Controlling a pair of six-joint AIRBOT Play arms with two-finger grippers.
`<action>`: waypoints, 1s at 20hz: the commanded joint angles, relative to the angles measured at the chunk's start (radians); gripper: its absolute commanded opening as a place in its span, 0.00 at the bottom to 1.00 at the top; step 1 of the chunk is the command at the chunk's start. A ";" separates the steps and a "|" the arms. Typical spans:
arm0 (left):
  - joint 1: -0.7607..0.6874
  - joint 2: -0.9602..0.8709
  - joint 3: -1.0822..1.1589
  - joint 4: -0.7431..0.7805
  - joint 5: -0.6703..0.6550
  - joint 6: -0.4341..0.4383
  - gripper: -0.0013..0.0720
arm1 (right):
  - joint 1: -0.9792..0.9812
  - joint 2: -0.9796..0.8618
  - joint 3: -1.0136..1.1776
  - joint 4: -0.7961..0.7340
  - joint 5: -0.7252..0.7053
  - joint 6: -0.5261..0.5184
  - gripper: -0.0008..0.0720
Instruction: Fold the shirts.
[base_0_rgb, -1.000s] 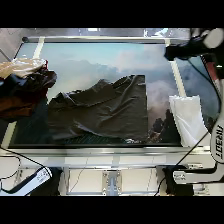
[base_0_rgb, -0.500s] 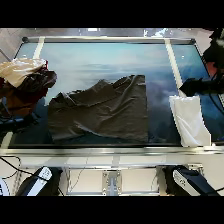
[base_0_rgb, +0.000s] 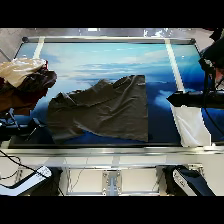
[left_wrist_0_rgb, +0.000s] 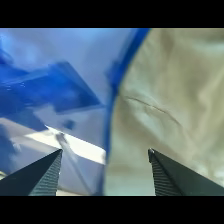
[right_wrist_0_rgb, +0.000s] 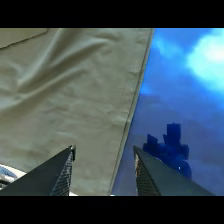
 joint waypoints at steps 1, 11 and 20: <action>0.011 -0.090 0.014 -0.165 -0.020 0.097 0.81 | 0.000 0.004 -0.010 0.048 -0.020 -0.004 0.57; -0.066 -0.240 0.110 -0.208 0.031 0.099 0.66 | 0.000 0.004 -0.010 0.138 -0.021 -0.003 0.57; -0.116 -0.235 0.157 -0.211 0.012 0.103 0.04 | 0.000 0.019 -0.102 -0.031 0.144 0.104 0.57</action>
